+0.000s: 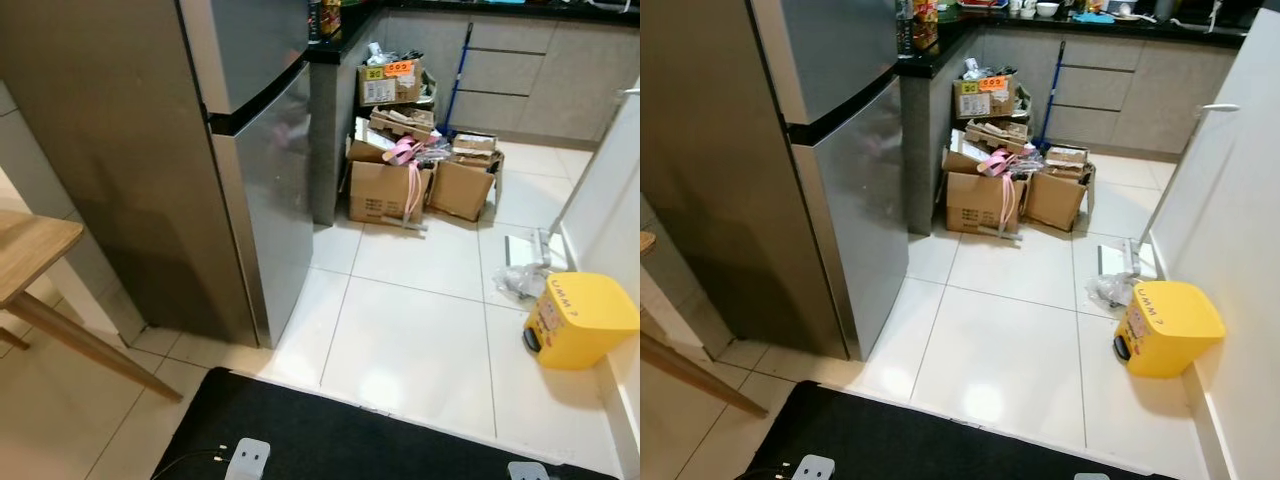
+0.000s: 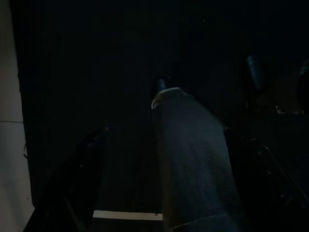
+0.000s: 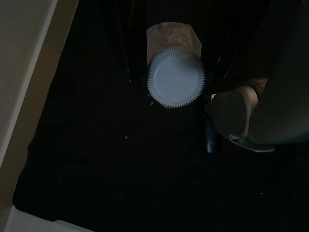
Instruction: Restocking fridge
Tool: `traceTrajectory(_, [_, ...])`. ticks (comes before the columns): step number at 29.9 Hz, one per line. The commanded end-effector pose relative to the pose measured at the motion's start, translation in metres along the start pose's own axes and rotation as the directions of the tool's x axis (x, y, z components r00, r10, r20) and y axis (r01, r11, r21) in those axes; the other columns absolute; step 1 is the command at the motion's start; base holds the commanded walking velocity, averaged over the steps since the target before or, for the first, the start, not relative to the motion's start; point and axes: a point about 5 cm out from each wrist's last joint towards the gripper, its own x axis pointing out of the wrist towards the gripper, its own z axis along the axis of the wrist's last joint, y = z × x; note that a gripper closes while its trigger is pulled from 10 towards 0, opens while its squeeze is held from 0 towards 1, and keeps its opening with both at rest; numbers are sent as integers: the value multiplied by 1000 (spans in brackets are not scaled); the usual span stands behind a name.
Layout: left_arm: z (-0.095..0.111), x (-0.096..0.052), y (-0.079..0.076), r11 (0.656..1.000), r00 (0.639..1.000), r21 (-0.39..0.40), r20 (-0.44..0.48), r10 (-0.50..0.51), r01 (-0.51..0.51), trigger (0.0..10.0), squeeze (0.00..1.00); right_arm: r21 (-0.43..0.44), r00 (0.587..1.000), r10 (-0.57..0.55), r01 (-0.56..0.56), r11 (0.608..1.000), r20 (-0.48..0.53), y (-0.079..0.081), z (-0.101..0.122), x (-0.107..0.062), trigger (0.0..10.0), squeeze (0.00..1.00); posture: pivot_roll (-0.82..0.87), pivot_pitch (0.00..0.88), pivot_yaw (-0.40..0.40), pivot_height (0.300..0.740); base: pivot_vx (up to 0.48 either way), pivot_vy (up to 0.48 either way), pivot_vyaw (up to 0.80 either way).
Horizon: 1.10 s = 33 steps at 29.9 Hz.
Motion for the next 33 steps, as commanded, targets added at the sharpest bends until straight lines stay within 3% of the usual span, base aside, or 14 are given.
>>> traceTrajectory(1, [-2, -1, 4, 1000, 1000, 11, -14, 11, -11, 10000, 0, -6, 1000, 1, -1, 1000, 4, 0, 1, 0, 10000, 0, -63, 0, -22, 740, 292, 0, 0])
traceTrajectory(33, [-5, -1, 6, 1000, 1000, 22, -19, 11, -11, 10000, 0, 12, 1000, 22, -22, 1000, 9, 3, 1, 0, 10000, 0, -63, 0, -16, 740, 344, 0, 0])
